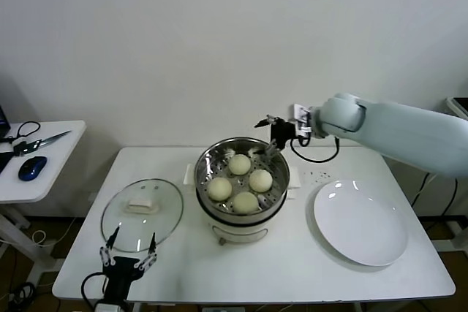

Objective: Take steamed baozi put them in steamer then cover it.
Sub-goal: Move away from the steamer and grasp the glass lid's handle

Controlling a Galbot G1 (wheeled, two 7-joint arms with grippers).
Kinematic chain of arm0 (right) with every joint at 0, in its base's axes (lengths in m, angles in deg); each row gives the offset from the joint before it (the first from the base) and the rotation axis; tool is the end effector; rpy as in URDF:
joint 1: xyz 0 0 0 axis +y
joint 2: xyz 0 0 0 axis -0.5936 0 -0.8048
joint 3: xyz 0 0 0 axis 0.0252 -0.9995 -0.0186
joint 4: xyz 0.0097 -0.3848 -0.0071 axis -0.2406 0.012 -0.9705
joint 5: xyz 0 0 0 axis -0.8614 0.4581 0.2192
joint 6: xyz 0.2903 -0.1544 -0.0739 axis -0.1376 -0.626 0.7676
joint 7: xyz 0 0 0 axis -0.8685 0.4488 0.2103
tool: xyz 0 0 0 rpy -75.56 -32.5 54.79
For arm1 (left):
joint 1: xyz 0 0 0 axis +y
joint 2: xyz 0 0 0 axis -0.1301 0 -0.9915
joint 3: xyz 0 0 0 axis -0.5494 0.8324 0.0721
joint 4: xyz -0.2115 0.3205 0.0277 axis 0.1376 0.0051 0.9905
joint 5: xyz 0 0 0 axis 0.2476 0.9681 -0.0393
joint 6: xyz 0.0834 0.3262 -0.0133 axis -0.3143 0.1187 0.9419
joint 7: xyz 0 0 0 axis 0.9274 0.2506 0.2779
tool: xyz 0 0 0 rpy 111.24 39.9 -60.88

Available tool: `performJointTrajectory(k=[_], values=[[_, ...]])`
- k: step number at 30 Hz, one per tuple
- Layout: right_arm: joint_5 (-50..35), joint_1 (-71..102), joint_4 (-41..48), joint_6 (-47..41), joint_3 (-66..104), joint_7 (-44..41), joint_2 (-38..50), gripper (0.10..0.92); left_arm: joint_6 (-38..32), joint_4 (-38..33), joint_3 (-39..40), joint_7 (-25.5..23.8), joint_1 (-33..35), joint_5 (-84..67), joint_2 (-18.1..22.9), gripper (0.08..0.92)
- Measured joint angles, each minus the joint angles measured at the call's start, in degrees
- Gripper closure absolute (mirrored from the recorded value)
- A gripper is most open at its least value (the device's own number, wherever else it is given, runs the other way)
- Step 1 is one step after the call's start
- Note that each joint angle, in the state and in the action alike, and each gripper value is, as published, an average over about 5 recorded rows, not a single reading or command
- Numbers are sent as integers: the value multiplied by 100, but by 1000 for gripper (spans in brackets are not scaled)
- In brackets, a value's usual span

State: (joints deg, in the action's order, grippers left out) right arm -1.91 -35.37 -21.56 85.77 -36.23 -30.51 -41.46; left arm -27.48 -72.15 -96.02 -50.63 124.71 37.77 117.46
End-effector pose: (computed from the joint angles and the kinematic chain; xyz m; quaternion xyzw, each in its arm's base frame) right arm 0.5284 -0.0894 -0.0889 0.4975 -0.7650 0.3942 0.1085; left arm 0.0731 0.0508 -0.3506 0.0196 -0.9812 -0.1660 0.0969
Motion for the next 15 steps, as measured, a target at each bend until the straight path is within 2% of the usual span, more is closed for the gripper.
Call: performJointTrajectory(k=[7, 15], values=[[301, 1879, -384, 677, 1993, 866, 611, 203, 31, -27, -4, 46, -103, 347, 34, 177], [795, 4488, -771, 1008, 4758, 1343, 649, 203, 64, -121, -79, 18, -187, 987, 73, 177]])
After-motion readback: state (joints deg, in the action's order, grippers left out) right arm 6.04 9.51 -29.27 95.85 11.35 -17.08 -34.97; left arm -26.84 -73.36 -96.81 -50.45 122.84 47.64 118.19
